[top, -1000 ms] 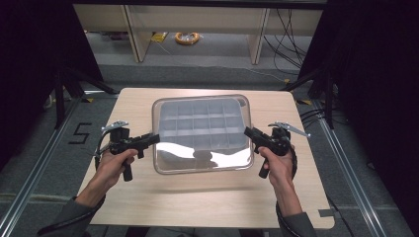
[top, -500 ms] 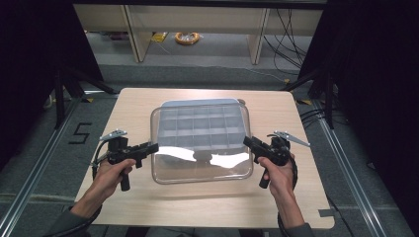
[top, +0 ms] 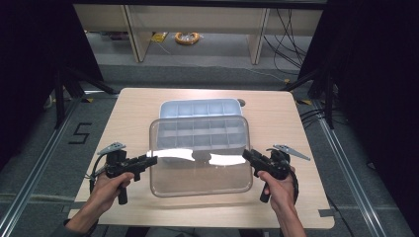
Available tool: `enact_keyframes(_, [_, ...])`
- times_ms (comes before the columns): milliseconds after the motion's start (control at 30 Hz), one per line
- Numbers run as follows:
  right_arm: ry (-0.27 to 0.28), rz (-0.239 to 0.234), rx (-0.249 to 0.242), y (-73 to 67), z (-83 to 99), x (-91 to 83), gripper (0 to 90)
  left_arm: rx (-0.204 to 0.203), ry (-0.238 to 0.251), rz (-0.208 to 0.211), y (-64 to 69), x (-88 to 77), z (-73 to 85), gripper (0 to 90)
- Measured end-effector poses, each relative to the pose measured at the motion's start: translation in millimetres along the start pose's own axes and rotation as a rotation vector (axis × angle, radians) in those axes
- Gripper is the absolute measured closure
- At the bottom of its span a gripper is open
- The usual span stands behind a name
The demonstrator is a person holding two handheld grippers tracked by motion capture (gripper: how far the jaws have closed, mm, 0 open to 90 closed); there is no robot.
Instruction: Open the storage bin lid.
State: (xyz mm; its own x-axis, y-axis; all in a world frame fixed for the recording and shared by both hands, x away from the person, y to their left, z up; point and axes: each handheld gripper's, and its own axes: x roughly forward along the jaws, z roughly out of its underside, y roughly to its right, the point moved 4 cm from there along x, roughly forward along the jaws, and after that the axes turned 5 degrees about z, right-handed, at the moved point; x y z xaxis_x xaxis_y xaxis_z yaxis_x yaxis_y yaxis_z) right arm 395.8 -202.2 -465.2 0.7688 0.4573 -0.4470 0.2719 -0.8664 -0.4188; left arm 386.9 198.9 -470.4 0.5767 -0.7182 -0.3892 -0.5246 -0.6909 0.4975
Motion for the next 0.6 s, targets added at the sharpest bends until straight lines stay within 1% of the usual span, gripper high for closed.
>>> enact_keyframes(33, [-0.007,0.007,0.001,-0.6,1.7,-1.9,62.9,0.005,-0.002,-0.001,1.2,-1.5,3.2,61.1])
enact_keyframes(67, [-0.017,0.006,0.026,-3.4,3.5,-4.3,62.8,0.004,0.006,0.007,1.9,-1.8,5.0,61.0])
enact_keyframes(100, [-0.008,-0.007,0.014,-2.6,5.7,-4.2,62.9,0.009,0.001,0.003,2.7,-2.9,7.1,61.0])
enact_keyframes(133, [-0.004,0.001,-0.004,-0.6,7.7,-4.6,62.9,0.018,0.002,-0.005,3.4,-3.5,9.3,60.9])
enact_keyframes(167, [-0.017,0.001,0.017,-2.9,9.7,-6.4,62.9,0.024,0.001,-0.008,3.7,-3.9,11.0,60.7])
enact_keyframes(200, [-0.017,0.001,0.017,-2.9,9.7,-6.4,62.9,0.024,0.001,-0.008,3.7,-3.9,11.0,60.5])
enact_keyframes(233, [-0.032,-0.001,0.036,-4.3,14.0,-9.8,62.9,0.032,-0.015,-0.008,3.4,-3.6,16.3,60.4])
enact_keyframes(267, [-0.026,0.011,0.005,-1.7,15.7,-9.9,62.9,0.026,-0.029,0.000,2.6,-3.6,18.4,60.3])
enact_keyframes(300, [-0.029,-0.011,0.033,-3.3,18.1,-9.5,63.0,0.020,-0.032,0.006,2.3,-3.5,20.2,60.3])
enact_keyframes(333, [-0.042,-0.008,0.058,-3.6,19.9,-10.9,63.1,0.018,-0.039,0.013,2.6,-3.7,21.5,60.3])
enact_keyframes(367, [-0.045,-0.008,0.039,-0.9,20.3,-12.6,63.0,0.026,-0.048,0.012,3.4,-4.3,22.7,60.3])
enact_keyframes(400, [-0.049,-0.010,0.061,-3.5,22.8,-13.4,62.9,0.030,-0.047,0.011,4.3,-4.5,23.2,60.0])
enact_keyframes(433, [-0.036,0.008,0.027,-0.6,23.5,-12.0,62.8,0.038,-0.055,0.016,4.9,-5.4,24.2,59.7])
enact_keyframes(467, [-0.042,-0.011,0.048,-2.3,24.6,-13.7,62.9,0.034,-0.054,0.012,5.9,-6.1,25.2,59.0])
enact_keyframes(500, [-0.055,-0.009,0.074,-5.3,26.0,-16.6,63.0,0.032,-0.043,0.012,5.9,-6.4,26.0,59.2])
enact_keyframes(533, [-0.055,-0.009,0.074,-5.3,26.0,-16.6,63.0,0.032,-0.043,0.012,5.9,-6.4,26.0,59.4])
enact_keyframes(567, [-0.032,0.005,0.003,-1.6,27.5,-16.3,63.0,0.036,-0.058,0.014,5.5,-7.6,28.2,59.3])
enact_keyframes(600, [-0.040,0.005,0.028,-5.0,29.2,-18.7,63.1,0.033,-0.065,0.014,5.2,-8.0,30.0,59.4])
